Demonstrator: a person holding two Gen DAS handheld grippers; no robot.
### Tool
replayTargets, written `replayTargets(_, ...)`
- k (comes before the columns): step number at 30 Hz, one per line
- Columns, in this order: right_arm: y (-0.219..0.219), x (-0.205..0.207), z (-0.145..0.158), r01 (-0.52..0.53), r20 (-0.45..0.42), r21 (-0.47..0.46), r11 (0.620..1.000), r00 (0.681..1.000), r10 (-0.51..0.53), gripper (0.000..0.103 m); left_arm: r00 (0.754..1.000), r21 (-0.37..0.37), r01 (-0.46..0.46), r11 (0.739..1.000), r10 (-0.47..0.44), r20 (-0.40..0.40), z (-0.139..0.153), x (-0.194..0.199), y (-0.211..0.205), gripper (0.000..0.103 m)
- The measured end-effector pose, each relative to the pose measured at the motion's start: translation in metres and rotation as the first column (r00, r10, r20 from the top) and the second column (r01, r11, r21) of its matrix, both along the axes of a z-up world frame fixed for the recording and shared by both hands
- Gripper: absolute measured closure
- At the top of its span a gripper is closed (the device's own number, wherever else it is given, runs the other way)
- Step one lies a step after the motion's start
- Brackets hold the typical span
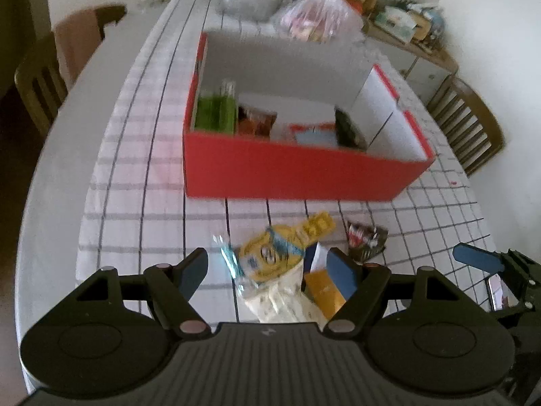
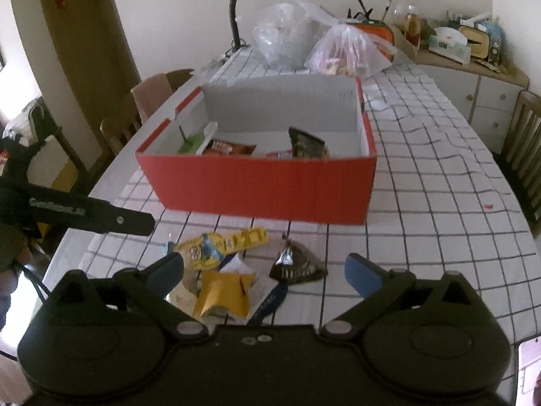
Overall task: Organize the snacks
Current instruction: 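Withdraw both grippers from the box toward the snacks on the cloth, then grasp the white patterned pastry bag with the left gripper while the right grasps the yellow packet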
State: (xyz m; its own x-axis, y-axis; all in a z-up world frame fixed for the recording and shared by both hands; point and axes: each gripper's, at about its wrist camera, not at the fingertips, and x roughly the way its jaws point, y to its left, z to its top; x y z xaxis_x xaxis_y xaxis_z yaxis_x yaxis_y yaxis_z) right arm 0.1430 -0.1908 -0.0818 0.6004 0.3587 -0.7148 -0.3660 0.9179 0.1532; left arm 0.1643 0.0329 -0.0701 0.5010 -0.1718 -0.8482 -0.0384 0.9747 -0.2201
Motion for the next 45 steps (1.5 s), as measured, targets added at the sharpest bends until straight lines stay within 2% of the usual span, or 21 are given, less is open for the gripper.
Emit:
replayTargets(7, 0.009, -0.01, -0.021, -0.048, -0.049, -0.033, 0.998, 0.998, 0.046, 0.002, 0.99, -0.045, -0.067, 0.997, 0.061, -0.13, -0.038, 0.002, 0.0, 0.026)
replayTargets(15, 0.017, -0.007, -0.037, -0.058, -0.089, -0.05, 0.997, 0.995, 0.053, 0.006, 0.971, -0.117, -0.144, 0.983, 0.117, -0.21, -0.056, 0.005, -0.001, 0.026)
replayTargets(23, 0.031, 0.005, -0.046, -0.082, -0.096, -0.082, 0.993, 0.993, 0.074, 0.015, 0.957, -0.143, -0.186, 0.972, 0.146, -0.249, -0.067, 0.009, -0.001, 0.028)
replayTargets(35, 0.046, 0.016, -0.059, -0.097, -0.09, -0.127, 0.987, 0.992, 0.086, 0.031, 0.958, -0.16, -0.168, 0.973, 0.123, -0.26, -0.071, 0.01, -0.005, 0.047)
replayTargets(37, 0.046, 0.016, -0.061, -0.099, -0.092, -0.132, 0.986, 0.992, 0.087, 0.036, 0.96, -0.169, -0.153, 0.974, 0.106, -0.261, -0.071, 0.01, -0.008, 0.056)
replayTargets(45, 0.047, 0.01, -0.061, -0.129, -0.084, -0.123, 0.984, 0.989, 0.119, 0.058, 0.968, -0.15, -0.11, 0.983, 0.071, -0.242, -0.068, 0.008, -0.013, 0.064)
